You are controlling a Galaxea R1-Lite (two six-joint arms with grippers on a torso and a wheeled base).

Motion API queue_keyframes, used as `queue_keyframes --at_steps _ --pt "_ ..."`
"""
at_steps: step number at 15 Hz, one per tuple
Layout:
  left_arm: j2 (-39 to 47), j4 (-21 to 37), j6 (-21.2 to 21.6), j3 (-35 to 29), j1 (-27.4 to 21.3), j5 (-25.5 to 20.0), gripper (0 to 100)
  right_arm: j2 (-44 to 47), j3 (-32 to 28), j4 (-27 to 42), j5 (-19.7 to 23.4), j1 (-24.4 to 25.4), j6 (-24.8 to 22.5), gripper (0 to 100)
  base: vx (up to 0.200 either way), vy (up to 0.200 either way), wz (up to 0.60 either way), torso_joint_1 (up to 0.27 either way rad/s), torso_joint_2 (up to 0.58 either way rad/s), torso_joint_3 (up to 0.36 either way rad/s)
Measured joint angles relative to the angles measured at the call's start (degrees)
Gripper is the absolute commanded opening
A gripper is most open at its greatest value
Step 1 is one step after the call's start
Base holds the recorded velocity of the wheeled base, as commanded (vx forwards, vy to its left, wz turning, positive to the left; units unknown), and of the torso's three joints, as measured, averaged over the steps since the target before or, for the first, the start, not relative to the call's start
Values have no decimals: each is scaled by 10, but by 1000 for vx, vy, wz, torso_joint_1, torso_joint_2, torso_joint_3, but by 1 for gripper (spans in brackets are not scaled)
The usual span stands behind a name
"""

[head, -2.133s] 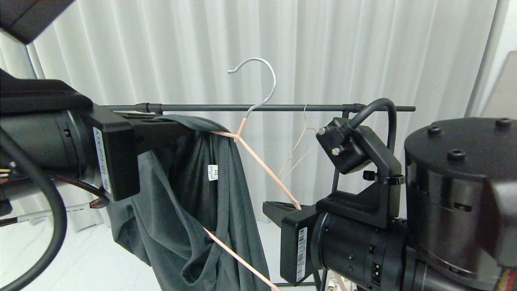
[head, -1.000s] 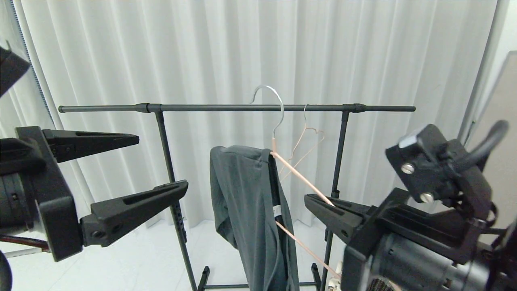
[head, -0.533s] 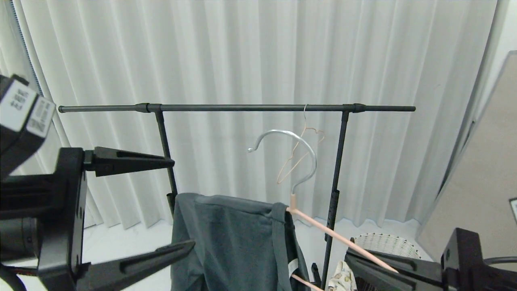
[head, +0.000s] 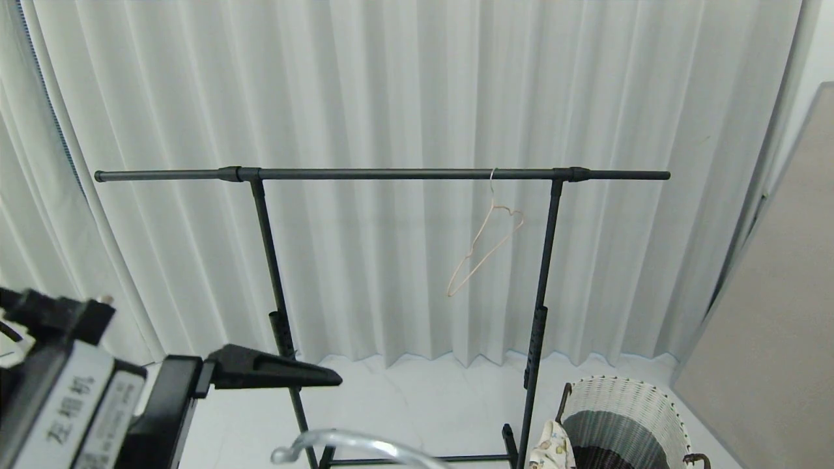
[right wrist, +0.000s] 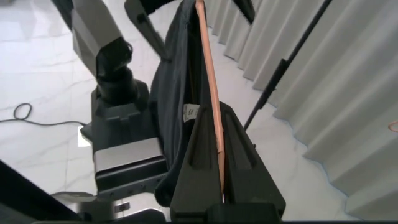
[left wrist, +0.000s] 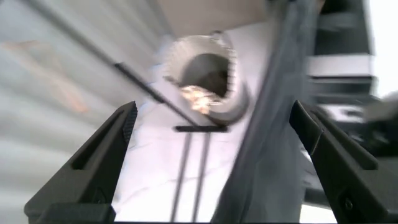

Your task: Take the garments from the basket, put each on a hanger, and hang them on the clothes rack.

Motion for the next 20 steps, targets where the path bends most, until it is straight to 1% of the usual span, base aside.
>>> queue_keyframes --at_steps 2,6,7,14,17,18,20 --pt "1 0 0 20 -23 -2 100 2 1 0 4 9 -1 0 0 0 0 0 0 0" --pt "3 1 0 28 -30 -5 100 3 2 0 19 13 -6 0 0 0 0 0 0 0" --pt "3 1 0 30 -30 -5 0 4 2 0 19 13 -6 0 0 0 0 0 0 0" --pt "-3 0 1 52 -31 -4 0 3 1 1 18 12 -6 0 0 0 0 0 0 0" --pt "-2 -1 -1 53 -29 8 0 3 1 1 15 12 -6 0 0 0 0 0 0 0" --pt "-2 -1 -2 54 -29 20 0 3 1 4 14 12 -5 100 0 0 0 0 0 0" --pt "-2 1 -2 54 -25 54 0 1 1 30 2 8 -6 100 0 0 0 0 0 0"
